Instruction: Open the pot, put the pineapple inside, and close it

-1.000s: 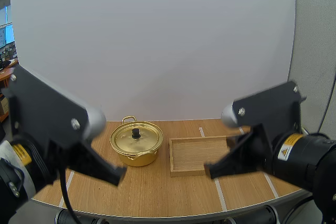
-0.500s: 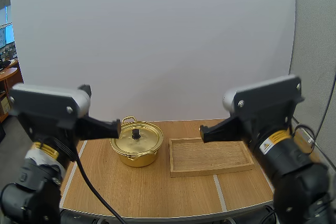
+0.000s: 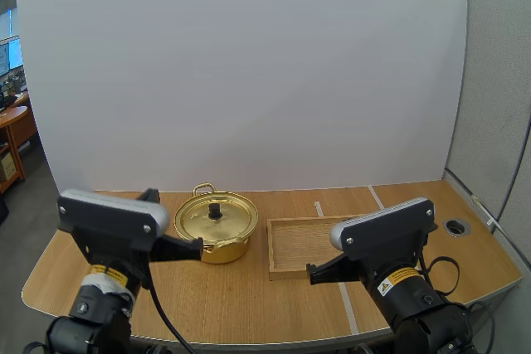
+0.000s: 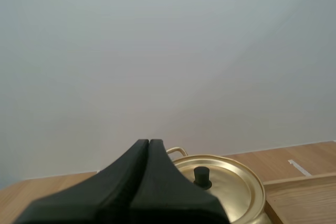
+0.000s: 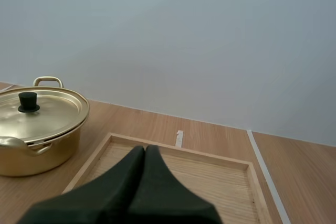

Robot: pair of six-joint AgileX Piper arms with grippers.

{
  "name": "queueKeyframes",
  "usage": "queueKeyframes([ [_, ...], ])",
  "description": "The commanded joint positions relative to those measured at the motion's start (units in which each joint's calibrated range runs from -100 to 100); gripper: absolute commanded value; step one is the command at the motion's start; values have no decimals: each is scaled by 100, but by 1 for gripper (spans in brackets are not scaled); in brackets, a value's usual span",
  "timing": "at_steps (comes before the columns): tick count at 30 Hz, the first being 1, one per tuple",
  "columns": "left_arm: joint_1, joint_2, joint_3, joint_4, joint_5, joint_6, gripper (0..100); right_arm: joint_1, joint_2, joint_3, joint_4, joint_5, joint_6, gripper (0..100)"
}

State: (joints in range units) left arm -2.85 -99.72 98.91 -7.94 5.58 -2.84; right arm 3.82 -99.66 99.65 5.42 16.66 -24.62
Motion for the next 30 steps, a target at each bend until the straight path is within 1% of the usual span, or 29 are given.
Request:
queueKeyframes([
  [1,51,-28,109,9,-410,-42,0,-52,-34,35,13,756,-14,0],
  [3,66,-28,109,9,-315,-42,0,-74,-34,35,13,1099,-14,0],
  [6,66,-28,109,9,426,-42,0,-100,-34,35,23,1395,-14,0],
  [10,66,-28,109,9,1515,-42,0,-133,-34,35,23,1436,6,0],
  [14,66,-28,109,9,2393,-42,0,-133,-34,35,23,1454,158,0],
  [17,66,-28,109,9,2456,-52,0,-133,-34,35,23,1471,233,0],
  [23,66,-28,109,9,2456,-155,0,-302,-34,35,23,1486,232,0],
  [30,66,-28,109,9,2456,-227,0,-318,-34,35,23,1486,232,0],
])
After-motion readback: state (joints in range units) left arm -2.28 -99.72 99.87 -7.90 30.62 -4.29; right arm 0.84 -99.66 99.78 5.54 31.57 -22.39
